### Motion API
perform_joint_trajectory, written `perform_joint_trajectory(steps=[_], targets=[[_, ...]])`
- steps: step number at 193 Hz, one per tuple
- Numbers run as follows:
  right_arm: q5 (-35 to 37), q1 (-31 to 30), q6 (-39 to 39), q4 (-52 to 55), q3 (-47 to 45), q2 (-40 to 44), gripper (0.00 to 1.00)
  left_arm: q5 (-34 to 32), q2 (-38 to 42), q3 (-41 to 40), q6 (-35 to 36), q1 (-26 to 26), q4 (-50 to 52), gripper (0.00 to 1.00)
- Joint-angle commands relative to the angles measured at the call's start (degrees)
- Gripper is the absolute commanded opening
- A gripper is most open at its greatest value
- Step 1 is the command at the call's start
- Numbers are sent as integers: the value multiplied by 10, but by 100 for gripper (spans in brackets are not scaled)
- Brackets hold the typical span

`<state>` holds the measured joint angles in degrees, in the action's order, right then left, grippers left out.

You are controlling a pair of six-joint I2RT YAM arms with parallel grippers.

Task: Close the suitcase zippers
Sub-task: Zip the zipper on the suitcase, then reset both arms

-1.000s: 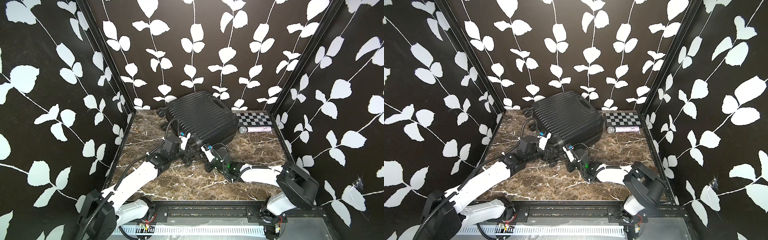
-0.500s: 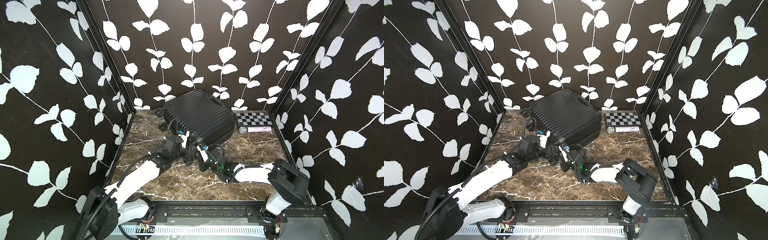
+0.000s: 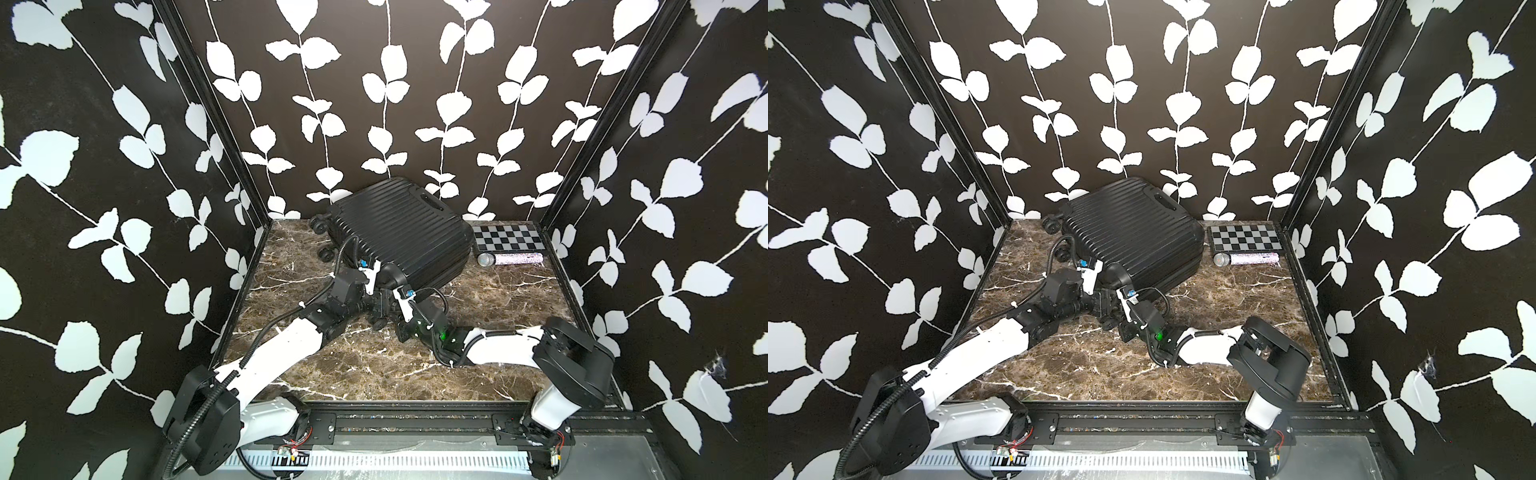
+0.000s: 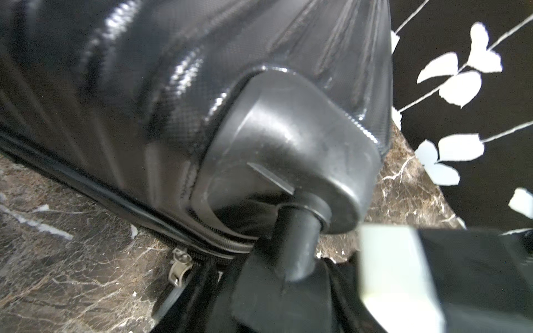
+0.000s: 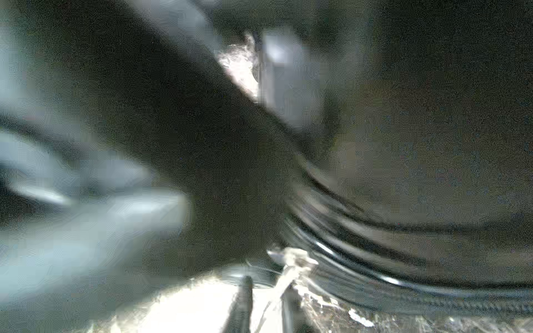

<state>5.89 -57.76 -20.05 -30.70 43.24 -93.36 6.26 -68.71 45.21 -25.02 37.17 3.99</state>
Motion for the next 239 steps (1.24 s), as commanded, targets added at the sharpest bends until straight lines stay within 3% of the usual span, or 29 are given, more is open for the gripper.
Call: perform_joint_trajectory(steps=[1, 6, 16, 42, 67, 99, 133, 178, 200, 239], targets=[[57, -27, 48, 30, -24, 59, 43, -48, 14, 39, 28, 0, -17, 69], [82, -26, 54, 38, -35, 73, 46, -54, 20, 42, 38, 0, -1, 74], [129, -24, 62, 58, -58, 103, 52, -71, 32, 51, 59, -1, 29, 99], [231, 2, 50, 116, -118, 196, 57, -146, 60, 70, 100, -2, 112, 99], [310, 51, 10, 201, -159, 305, 58, -292, 80, 87, 100, -3, 197, 100], [335, 162, -44, 319, -182, 444, 58, -422, 95, 69, 99, -39, 229, 100], [295, 299, -8, 382, -172, 494, 59, -405, 96, -3, 145, -130, 136, 100], [172, 489, 61, 346, -169, 442, 62, -358, 33, -80, 277, -209, -33, 99], [138, 526, 95, 301, -177, 381, 64, -315, -13, -105, 328, -237, -110, 100], [75, 571, 130, 135, -225, 292, 66, -163, -83, -152, 362, -296, -265, 100]])
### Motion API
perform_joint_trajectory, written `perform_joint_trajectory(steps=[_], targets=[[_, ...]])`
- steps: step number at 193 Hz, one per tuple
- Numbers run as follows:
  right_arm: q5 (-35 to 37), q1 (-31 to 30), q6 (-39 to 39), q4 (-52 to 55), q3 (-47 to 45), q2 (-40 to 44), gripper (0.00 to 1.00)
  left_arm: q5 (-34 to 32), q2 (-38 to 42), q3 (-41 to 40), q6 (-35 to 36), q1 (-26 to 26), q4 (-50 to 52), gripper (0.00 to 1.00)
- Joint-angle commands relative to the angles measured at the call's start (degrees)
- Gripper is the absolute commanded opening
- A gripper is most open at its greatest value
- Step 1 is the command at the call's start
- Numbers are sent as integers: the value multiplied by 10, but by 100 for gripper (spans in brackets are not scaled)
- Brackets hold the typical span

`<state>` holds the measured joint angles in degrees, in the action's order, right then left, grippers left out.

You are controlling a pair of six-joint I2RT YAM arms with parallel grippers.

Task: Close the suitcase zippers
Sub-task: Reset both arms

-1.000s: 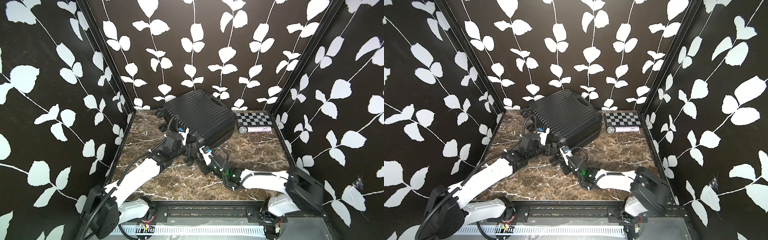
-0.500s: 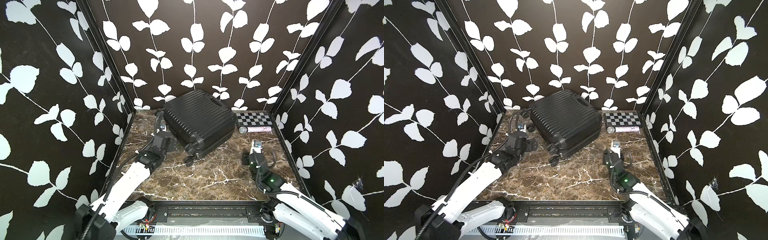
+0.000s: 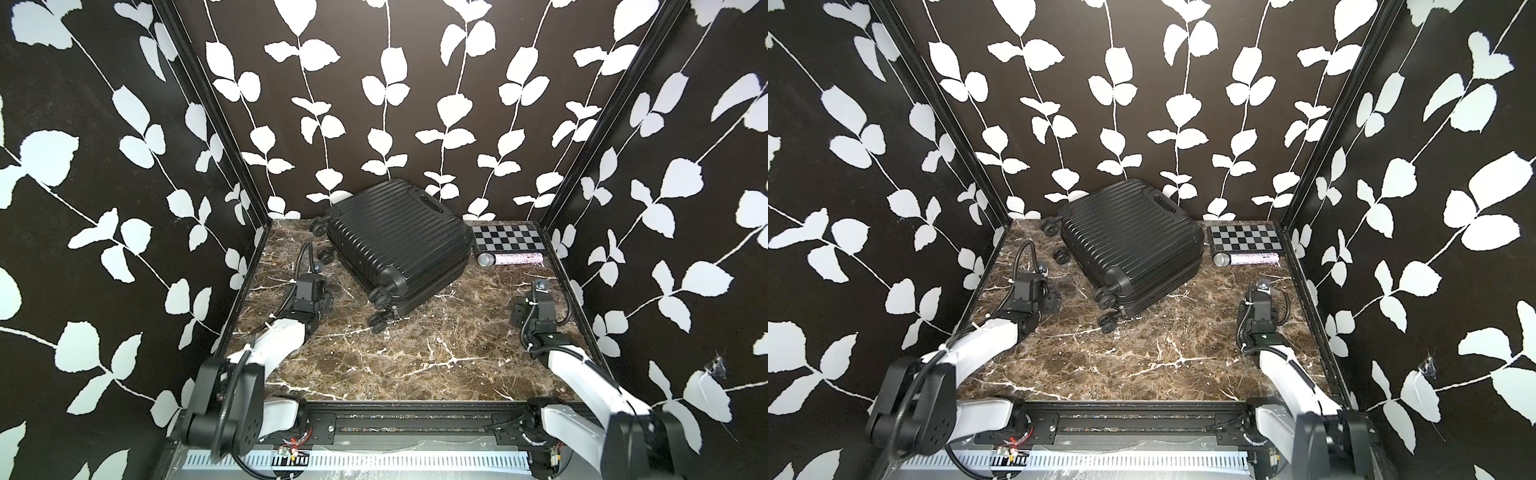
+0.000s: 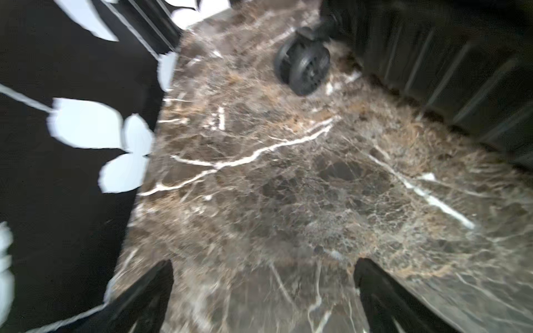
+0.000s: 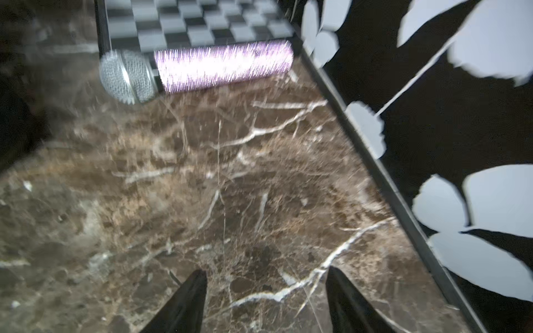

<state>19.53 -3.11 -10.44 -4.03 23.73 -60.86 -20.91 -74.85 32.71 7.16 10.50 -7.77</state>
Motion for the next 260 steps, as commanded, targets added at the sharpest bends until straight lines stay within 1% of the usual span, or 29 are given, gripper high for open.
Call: perform_joint_trajectory(steps=[1, 18, 32, 48, 61, 72, 76, 79, 88, 102, 111, 119, 130, 136, 143, 153, 163, 169, 179, 196, 207, 260], targets=[[-64, 26, 34, -135, -30, -35, 66, 112, -24, -29, 40, -30, -151, 100], [-103, 42, 49, -166, -26, -55, 67, 162, -50, -59, 41, -47, -250, 100], [-129, 54, 58, -212, -32, -71, 68, 181, -54, -63, 49, -50, -276, 100], [-149, 66, 56, -261, -37, -90, 69, 218, -81, -77, 22, -68, -348, 100], [-168, 74, 56, -297, -39, -107, 69, 223, -113, -94, 21, -71, -405, 99], [-180, 79, 55, -338, -44, -121, 70, 224, -153, -120, 22, -72, -507, 100], [-186, 81, 56, -341, -46, -126, 70, 223, -156, -128, 20, -72, -525, 100], [-187, 83, 57, -362, -46, -129, 70, 220, -151, -132, 17, -72, -519, 100], [-188, 83, 56, -378, -48, -138, 70, 216, -131, -135, 13, -74, -485, 100], [-194, 84, 55, -378, -38, -150, 71, 200, -144, -118, 7, -74, -480, 100], [-202, 83, 56, -383, -32, -160, 72, 190, -146, -95, 4, -75, -442, 100], [-208, 84, 52, -415, -36, -179, 72, 195, -138, -89, 2, -77, -411, 100], [-211, 83, 47, -475, -47, -217, 72, 193, -142, -91, 0, -78, -421, 100], [-226, 84, 50, -514, -52, -237, 73, 192, -144, -92, 0, -78, -427, 99], [-242, 83, 60, -517, -54, -246, 73, 193, -142, -91, 0, -78, -421, 100], [-226, 77, 59, -521, -56, -258, 73, 192, -139, -90, 0, -78, -413, 100], [-235, 77, 59, -550, -55, -277, 74, 192, -141, -91, 0, -78, -420, 100], [-236, 75, 64, -534, -47, -274, 76, 193, -140, -90, 0, -78, -416, 100], [-219, 65, 73, -476, -32, -260, 84, 192, -140, -90, 0, -78, -416, 100], [-208, 57, 78, -483, -25, -270, 98, 193, -140, -90, 0, -78, -415, 100], [-202, 54, 81, -464, -22, -263, 99, 193, -140, -89, 0, -78, -415, 100], [-206, 48, 91, -456, -16, -266, 99, 195, -142, -88, -1, -79, -414, 100]])
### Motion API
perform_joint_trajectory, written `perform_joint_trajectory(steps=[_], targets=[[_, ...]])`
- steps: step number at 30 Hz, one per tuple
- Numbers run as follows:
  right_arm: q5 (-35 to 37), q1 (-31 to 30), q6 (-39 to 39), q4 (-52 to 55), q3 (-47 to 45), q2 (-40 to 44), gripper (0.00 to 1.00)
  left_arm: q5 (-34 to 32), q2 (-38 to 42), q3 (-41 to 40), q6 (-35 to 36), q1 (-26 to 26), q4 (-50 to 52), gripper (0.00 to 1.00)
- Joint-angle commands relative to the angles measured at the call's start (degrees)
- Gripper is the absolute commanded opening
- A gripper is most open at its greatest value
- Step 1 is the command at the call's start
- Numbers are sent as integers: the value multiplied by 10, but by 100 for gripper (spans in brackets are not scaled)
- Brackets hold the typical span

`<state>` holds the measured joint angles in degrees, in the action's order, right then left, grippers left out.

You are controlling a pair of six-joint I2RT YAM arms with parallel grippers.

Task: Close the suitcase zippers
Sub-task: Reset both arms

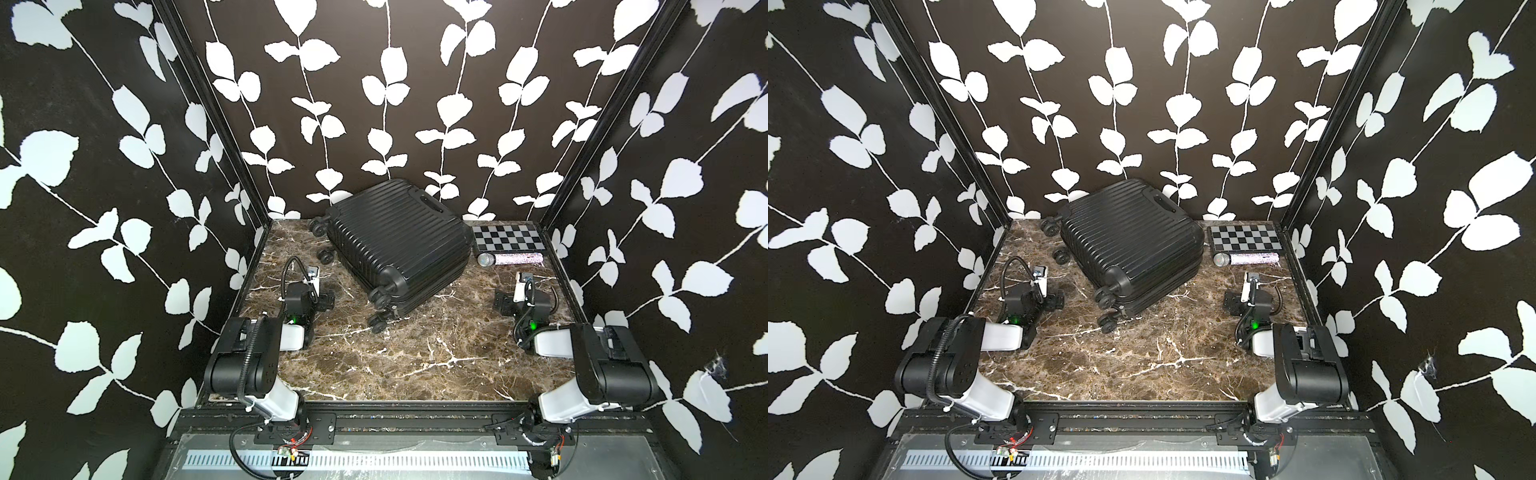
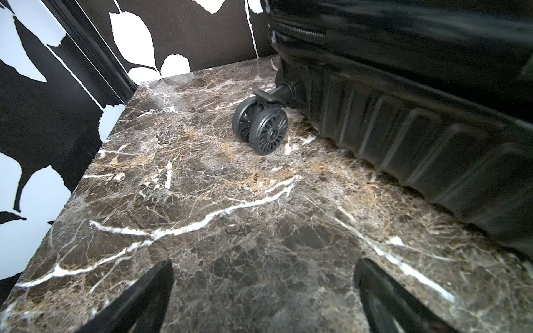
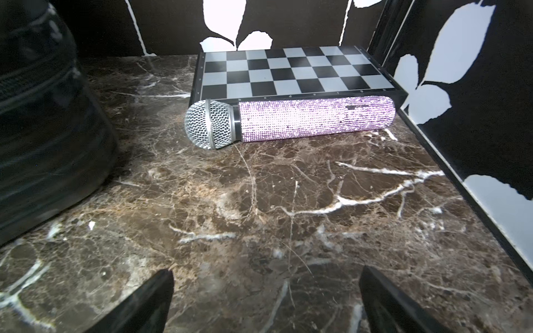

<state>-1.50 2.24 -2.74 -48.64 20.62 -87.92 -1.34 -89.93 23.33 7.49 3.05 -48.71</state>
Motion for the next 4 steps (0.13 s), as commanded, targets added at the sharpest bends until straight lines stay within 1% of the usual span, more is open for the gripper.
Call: perform_joint_trajectory(steps=[1, 4], targets=[[4, -6, 14, -11, 15, 5, 99, -1, 9, 5, -5, -4, -5, 100], [4, -6, 15, -12, 14, 7, 99, -1, 11, 5, -4, -5, -4, 100]])
